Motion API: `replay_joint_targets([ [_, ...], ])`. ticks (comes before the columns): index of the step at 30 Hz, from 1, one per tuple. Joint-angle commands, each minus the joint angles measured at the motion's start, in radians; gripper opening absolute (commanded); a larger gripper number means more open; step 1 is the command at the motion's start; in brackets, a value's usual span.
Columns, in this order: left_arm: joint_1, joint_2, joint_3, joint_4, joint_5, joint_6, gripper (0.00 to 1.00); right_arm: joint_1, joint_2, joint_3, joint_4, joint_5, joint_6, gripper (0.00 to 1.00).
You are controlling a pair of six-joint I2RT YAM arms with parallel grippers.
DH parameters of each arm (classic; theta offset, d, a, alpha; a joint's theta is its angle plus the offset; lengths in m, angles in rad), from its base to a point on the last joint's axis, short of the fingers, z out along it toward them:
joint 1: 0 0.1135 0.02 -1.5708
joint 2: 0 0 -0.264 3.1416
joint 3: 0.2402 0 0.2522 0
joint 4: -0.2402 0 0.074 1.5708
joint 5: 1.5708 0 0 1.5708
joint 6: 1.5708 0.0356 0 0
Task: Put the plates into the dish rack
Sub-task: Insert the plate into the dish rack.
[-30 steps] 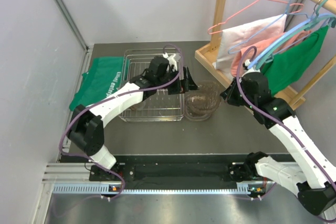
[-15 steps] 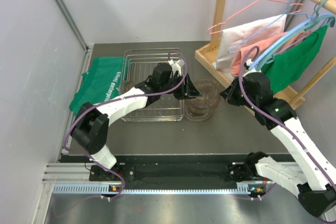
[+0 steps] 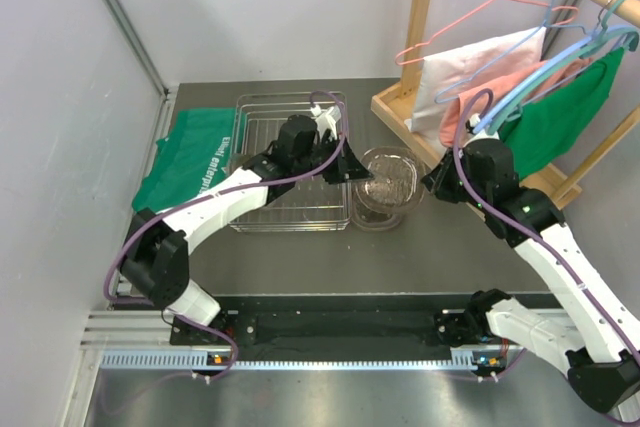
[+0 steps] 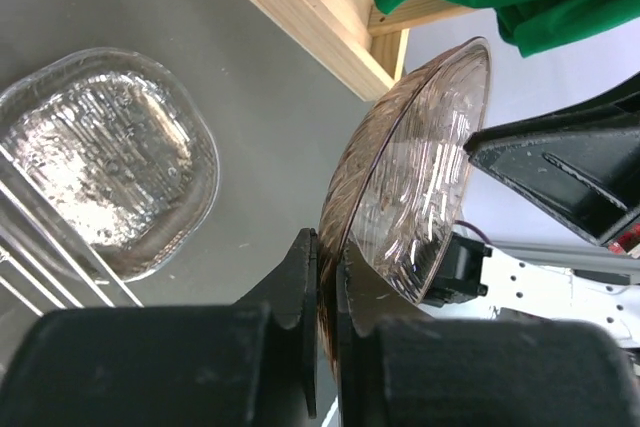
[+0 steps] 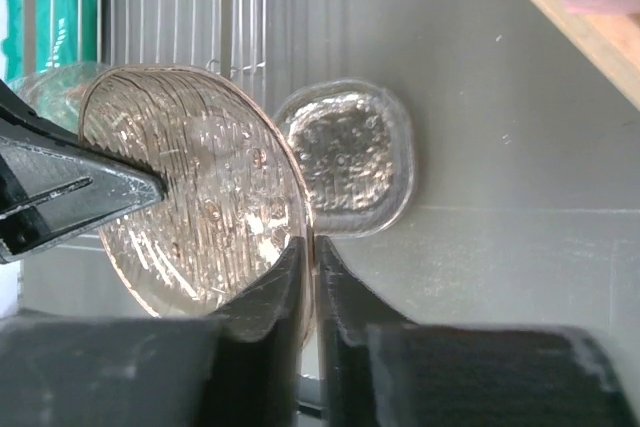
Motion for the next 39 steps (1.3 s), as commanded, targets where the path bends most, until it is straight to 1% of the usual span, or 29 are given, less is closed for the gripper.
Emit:
replay_joint_targets([
  [1, -0.013, -0.053, 0.071, -0.108, -0.090, 0.090, 0.00, 0.012, 0.000, -0.002, 0.062, -0.074, 0.011, 0.23],
  [2, -0.013, -0.066, 0.075, -0.128, -0.106, 0.102, 0.00, 0.010, -0.002, -0.010, 0.062, -0.074, 0.012, 0.26],
  [3, -0.013, -0.070, 0.081, -0.175, -0.120, 0.128, 0.00, 0.012, -0.003, -0.014, 0.056, -0.074, 0.014, 0.32],
  [5, -0.013, -0.093, 0.100, -0.235, -0.193, 0.156, 0.00, 0.012, -0.002, -0.020, 0.051, -0.074, 0.014, 0.39],
  [6, -0.013, -0.101, 0.106, -0.295, -0.225, 0.193, 0.00, 0.010, 0.000, -0.023, 0.045, -0.069, 0.014, 0.43],
  [7, -0.013, -0.116, 0.121, -0.331, -0.291, 0.210, 0.00, 0.010, 0.001, -0.023, 0.036, -0.065, 0.012, 0.43],
  [9, -0.013, -0.128, 0.135, -0.389, -0.362, 0.259, 0.00, 0.010, 0.004, -0.022, 0.024, -0.060, 0.012, 0.46],
  [10, -0.011, -0.136, 0.152, -0.448, -0.390, 0.273, 0.00, 0.010, 0.003, -0.016, 0.010, -0.058, 0.012, 0.47],
  [11, -0.010, -0.138, 0.163, -0.473, -0.446, 0.299, 0.00, 0.010, 0.000, -0.014, 0.004, -0.057, 0.012, 0.48],
  [12, -0.008, -0.139, 0.186, -0.498, -0.465, 0.309, 0.00, 0.010, -0.011, -0.014, 0.001, -0.052, 0.012, 0.49],
  [13, -0.004, -0.136, 0.200, -0.539, -0.485, 0.323, 0.00, 0.010, -0.017, -0.020, -0.008, -0.048, 0.014, 0.51],
  [14, -0.002, -0.135, 0.216, -0.570, -0.540, 0.349, 0.00, 0.010, -0.023, -0.023, -0.010, -0.042, 0.018, 0.57],
  [16, -0.001, -0.127, 0.265, -0.649, -0.606, 0.363, 0.00, 0.010, -0.025, -0.008, -0.024, -0.038, 0.017, 0.59],
  [19, 0.008, -0.129, 0.284, -0.670, -0.670, 0.383, 0.00, 0.009, -0.014, 0.022, -0.067, -0.048, -0.001, 0.60],
  [23, 0.016, -0.119, 0.312, -0.700, -0.703, 0.394, 0.00, 0.012, -0.039, 0.003, -0.111, -0.011, -0.003, 0.70],
  [28, 0.016, -0.142, 0.310, -0.714, -0.752, 0.388, 0.00, 0.010, -0.063, -0.068, -0.079, -0.015, 0.014, 0.72],
  [32, 0.016, -0.155, 0.333, -0.742, -0.782, 0.389, 0.00, 0.010, -0.059, -0.105, -0.068, -0.015, 0.018, 0.82],
  [39, 0.016, -0.175, 0.365, -0.834, -0.901, 0.385, 0.00, 0.009, -0.025, -0.132, -0.024, -0.031, 0.003, 0.84],
])
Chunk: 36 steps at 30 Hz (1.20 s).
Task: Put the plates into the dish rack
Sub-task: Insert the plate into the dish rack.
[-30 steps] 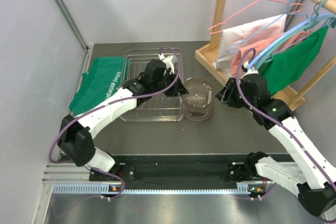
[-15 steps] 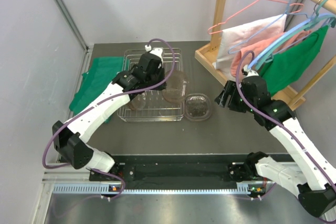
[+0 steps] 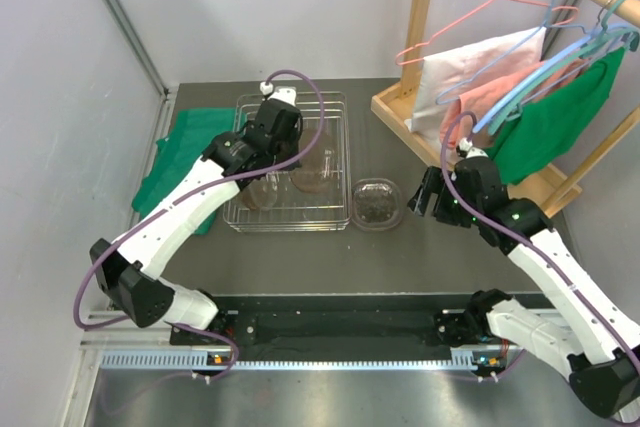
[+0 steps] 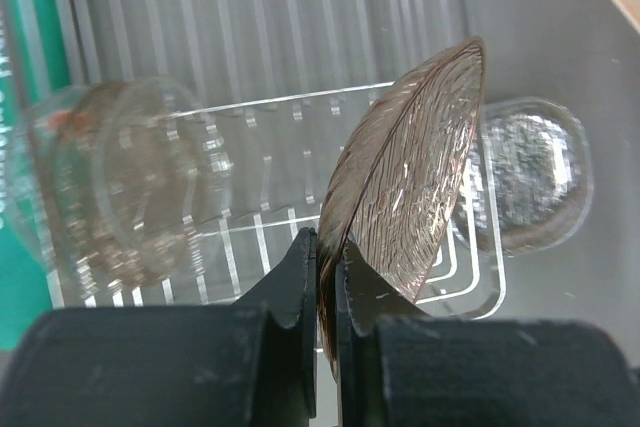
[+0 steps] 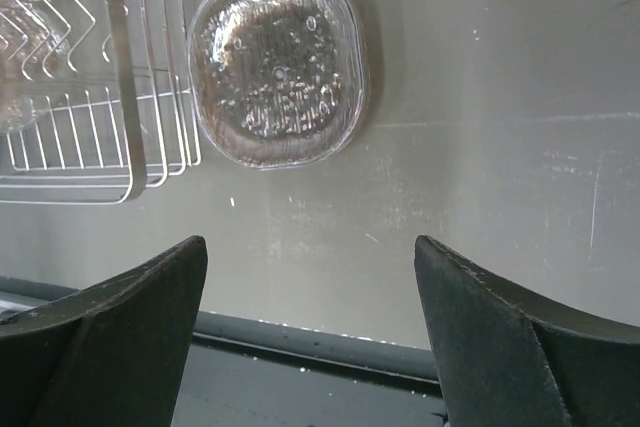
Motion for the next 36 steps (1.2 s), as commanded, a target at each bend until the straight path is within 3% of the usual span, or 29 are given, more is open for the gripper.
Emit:
replay_joint_targets([
  [1, 0.004, -0.059, 0.050, -0.056, -0.107, 0.007, 0.00, 0.008, 0.026, 0.004, 0.063, -0.003, -0.014, 0.84],
  [12, 0.002, -0.085, 0.030, -0.102, -0.173, -0.027, 0.00, 0.009, 0.119, 0.071, 0.064, 0.029, -0.105, 0.88],
  [36, 0.002, 0.030, 0.128, -0.312, -0.520, -0.068, 0.00, 0.009, 0.130, 0.050, 0.058, 0.026, -0.088, 0.88],
])
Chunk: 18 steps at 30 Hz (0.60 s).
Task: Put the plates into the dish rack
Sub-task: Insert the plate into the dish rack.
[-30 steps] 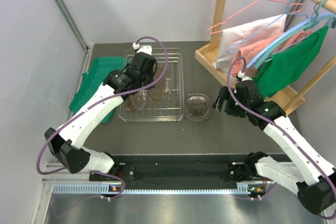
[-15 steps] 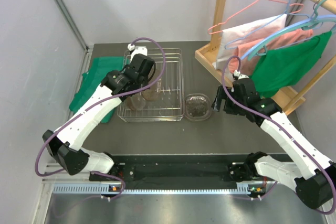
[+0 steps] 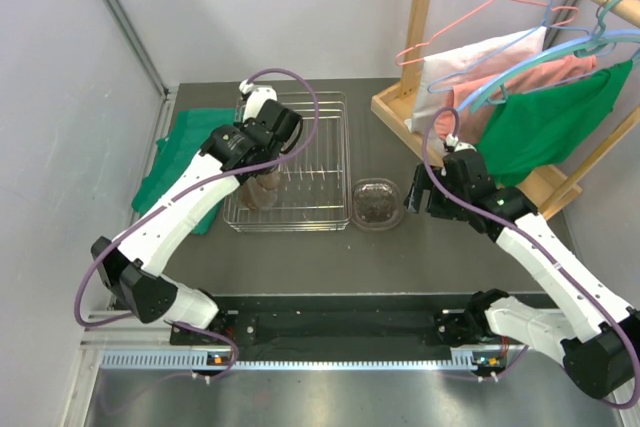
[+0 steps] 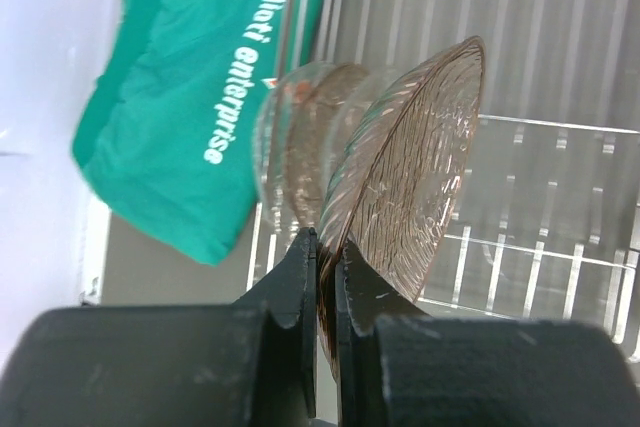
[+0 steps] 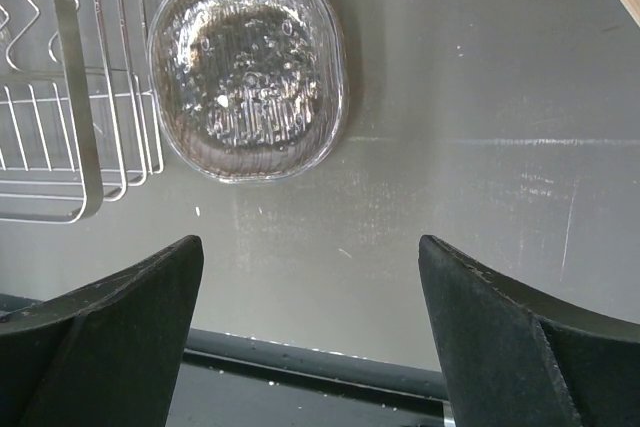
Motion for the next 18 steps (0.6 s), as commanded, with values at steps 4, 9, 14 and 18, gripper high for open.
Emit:
replay_joint_targets([
  [4, 0.002, 0.022, 0.008, -0.051, -0.128, -0.037, 0.00, 0.009, 0.034, 0.041, 0.033, -0.007, -0.016, 0.88],
  [9, 0.003, 0.048, -0.018, -0.023, -0.137, -0.038, 0.00, 0.006, 0.063, 0.051, 0.036, -0.014, -0.025, 0.88],
  [14, 0.003, 0.105, -0.021, -0.017, -0.171, -0.069, 0.00, 0.008, 0.077, 0.046, 0.044, -0.020, -0.024, 0.88],
  [18, 0.003, 0.139, -0.026, -0.002, -0.180, -0.071, 0.00, 0.009, 0.086, 0.043, 0.044, -0.020, -0.022, 0.88],
])
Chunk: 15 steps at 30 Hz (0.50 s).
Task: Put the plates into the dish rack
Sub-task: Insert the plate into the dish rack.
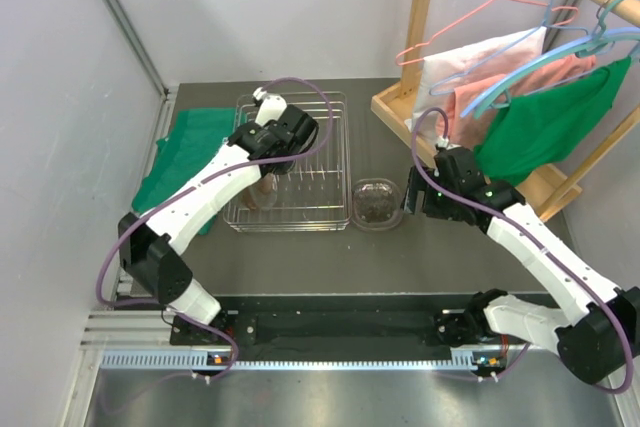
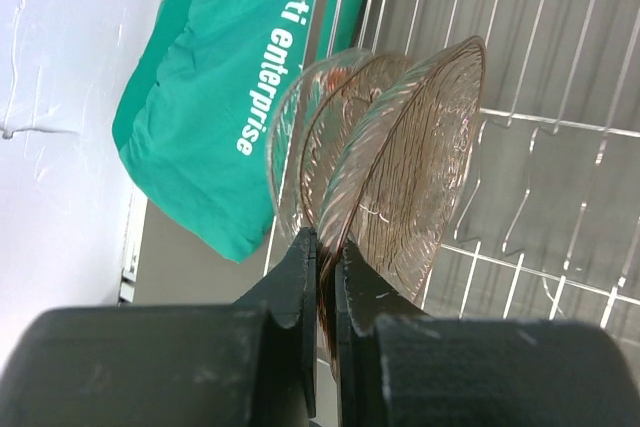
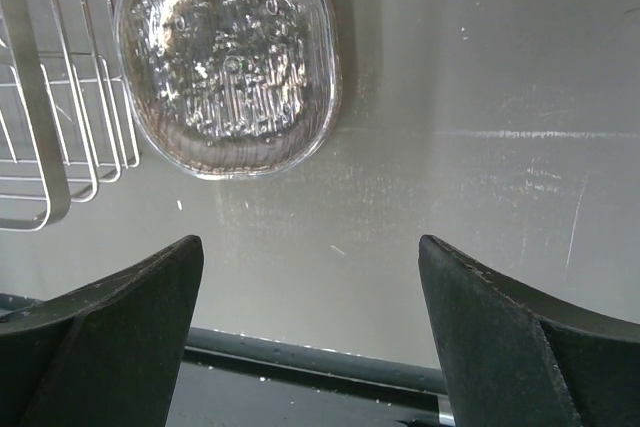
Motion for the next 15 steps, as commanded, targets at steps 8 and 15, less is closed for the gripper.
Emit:
replay_joint_targets([
  [8, 0.012, 0.076, -0.015, 0.086, -0.002, -0.011, 0.00, 0.009, 0.020, 0.051, 0.035, 0.001, -0.016, 0.88],
  [15, 0.045, 0.117, -0.035, 0.128, 0.092, -0.003, 0.00, 0.009, 0.029, 0.048, 0.038, 0.001, -0.018, 0.88],
])
